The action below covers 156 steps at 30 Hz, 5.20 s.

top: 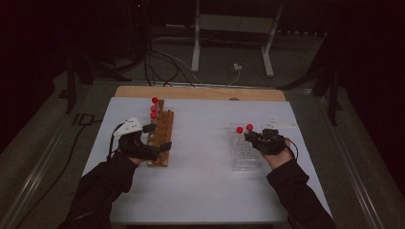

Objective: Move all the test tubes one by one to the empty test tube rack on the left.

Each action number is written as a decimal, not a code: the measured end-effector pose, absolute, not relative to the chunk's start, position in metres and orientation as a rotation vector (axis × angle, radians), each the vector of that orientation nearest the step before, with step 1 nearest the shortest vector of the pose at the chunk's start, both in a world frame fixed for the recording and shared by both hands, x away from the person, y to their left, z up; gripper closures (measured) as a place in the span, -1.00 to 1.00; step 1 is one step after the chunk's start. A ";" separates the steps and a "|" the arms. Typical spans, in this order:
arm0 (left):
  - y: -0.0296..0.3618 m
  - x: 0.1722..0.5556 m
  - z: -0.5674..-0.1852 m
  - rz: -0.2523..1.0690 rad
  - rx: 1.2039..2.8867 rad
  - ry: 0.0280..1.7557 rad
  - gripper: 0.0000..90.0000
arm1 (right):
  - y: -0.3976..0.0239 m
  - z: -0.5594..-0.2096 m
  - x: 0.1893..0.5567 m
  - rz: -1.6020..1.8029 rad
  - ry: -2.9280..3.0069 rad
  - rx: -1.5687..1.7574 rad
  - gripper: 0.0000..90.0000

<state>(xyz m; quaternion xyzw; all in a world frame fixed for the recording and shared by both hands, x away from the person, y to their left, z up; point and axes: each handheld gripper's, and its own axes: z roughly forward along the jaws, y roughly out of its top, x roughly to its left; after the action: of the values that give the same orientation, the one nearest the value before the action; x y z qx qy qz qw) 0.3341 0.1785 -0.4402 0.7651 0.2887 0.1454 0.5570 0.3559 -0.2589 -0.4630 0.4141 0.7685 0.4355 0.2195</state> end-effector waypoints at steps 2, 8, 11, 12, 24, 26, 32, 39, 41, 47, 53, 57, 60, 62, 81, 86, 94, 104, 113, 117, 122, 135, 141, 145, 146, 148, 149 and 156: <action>0.178 0.334 -0.440 0.343 1.807 0.683 -0.93 | -0.260 -0.458 0.353 1.212 2.114 1.137 0.67; 0.178 0.334 -0.438 0.343 1.810 0.680 -0.93 | -0.263 -0.441 0.345 1.228 2.076 1.110 0.67; 0.177 0.334 -0.437 0.341 1.811 0.677 -0.93 | -0.264 -0.433 0.341 1.235 2.063 1.098 0.67; 0.177 0.334 -0.437 0.343 1.814 0.675 -0.93 | -0.265 -0.430 0.339 1.233 2.058 1.093 0.67; 0.171 0.332 -0.432 0.325 1.831 0.649 -0.93 | -0.256 -0.417 0.314 1.251 2.106 1.019 0.67; 0.169 0.331 -0.431 0.329 1.836 0.645 -0.93 | -0.252 -0.417 0.312 1.257 2.120 1.002 0.67; 0.163 0.329 -0.429 0.303 1.849 0.617 -0.93 | -0.235 -0.419 0.306 1.275 2.168 0.947 0.67; 0.149 0.325 -0.426 0.278 1.878 0.571 -0.93 | -0.214 -0.427 0.302 1.289 2.231 0.892 0.67; 0.145 0.324 -0.425 0.269 1.880 0.559 -0.93 | -0.210 -0.429 0.301 1.290 2.245 0.882 0.67; 0.129 0.323 -0.423 0.239 1.896 0.513 -0.93 | -0.199 -0.435 0.297 1.290 2.286 0.850 0.67; 0.112 0.321 -0.421 0.213 1.916 0.469 -0.93 | -0.189 -0.439 0.294 1.285 2.319 0.822 0.67; 0.102 0.321 -0.421 0.196 1.924 0.442 -0.93 | -0.184 -0.442 0.293 1.282 2.334 0.810 0.67; 0.095 0.320 -0.420 0.185 1.930 0.423 -0.92 | -0.182 -0.443 0.292 1.281 2.341 0.804 0.67; 0.091 0.320 -0.419 0.180 1.935 0.410 -0.91 | -0.181 -0.443 0.291 1.281 2.344 0.798 0.67; 0.061 0.320 -0.425 0.153 1.947 0.354 -0.47 | -0.174 -0.445 0.289 1.282 2.363 0.778 0.67; 0.055 0.319 -0.427 0.156 1.950 0.339 -0.25 | -0.173 -0.446 0.288 1.281 2.369 0.774 0.67; 0.051 0.322 -0.428 0.163 1.949 0.333 0.06 | -0.171 -0.446 0.287 1.283 2.378 0.761 0.67; 0.046 0.323 -0.430 0.159 1.970 0.310 0.37 | -0.170 -0.446 0.287 1.288 2.379 0.764 0.67; 0.045 0.324 -0.431 0.165 1.976 0.306 0.54 | -0.171 -0.446 0.288 1.285 2.380 0.768 0.67; 0.045 0.324 -0.429 0.173 1.979 0.304 0.57 | -0.172 -0.446 0.288 1.292 2.377 0.770 0.67; 0.046 0.324 -0.428 0.176 1.972 0.303 0.58 | -0.173 -0.445 0.287 1.307 2.367 0.773 0.66; 0.058 0.325 -0.418 0.205 1.965 0.324 0.59 | -0.179 -0.442 0.285 1.308 2.302 0.801 0.30; 0.066 0.326 -0.413 0.224 1.957 0.338 0.59 | -0.184 -0.438 0.284 1.339 2.271 0.812 0.08; 0.071 0.327 -0.410 0.244 1.956 0.344 0.59 | -0.184 -0.437 0.283 1.349 2.268 0.810 -0.06; 0.073 0.327 -0.409 0.247 1.955 0.350 0.59 | -0.184 -0.437 0.283 1.348 2.267 0.810 -0.10; 0.075 0.327 -0.408 0.253 1.952 0.355 0.59 | -0.184 -0.437 0.283 1.355 2.272 0.800 -0.15; 0.077 0.327 -0.407 0.257 1.954 0.356 0.59 | -0.185 -0.437 0.282 1.356 2.266 0.800 -0.19; 0.088 0.330 -0.401 0.282 1.939 0.378 0.59 | -0.185 -0.435 0.281 1.339 2.229 0.827 -0.68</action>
<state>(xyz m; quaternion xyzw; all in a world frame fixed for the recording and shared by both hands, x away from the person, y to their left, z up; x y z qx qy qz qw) 0.3296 0.0879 -0.4011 0.8166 0.1592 0.1187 0.5420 0.2811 -0.1850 -0.4352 0.2965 0.7996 0.4803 0.2050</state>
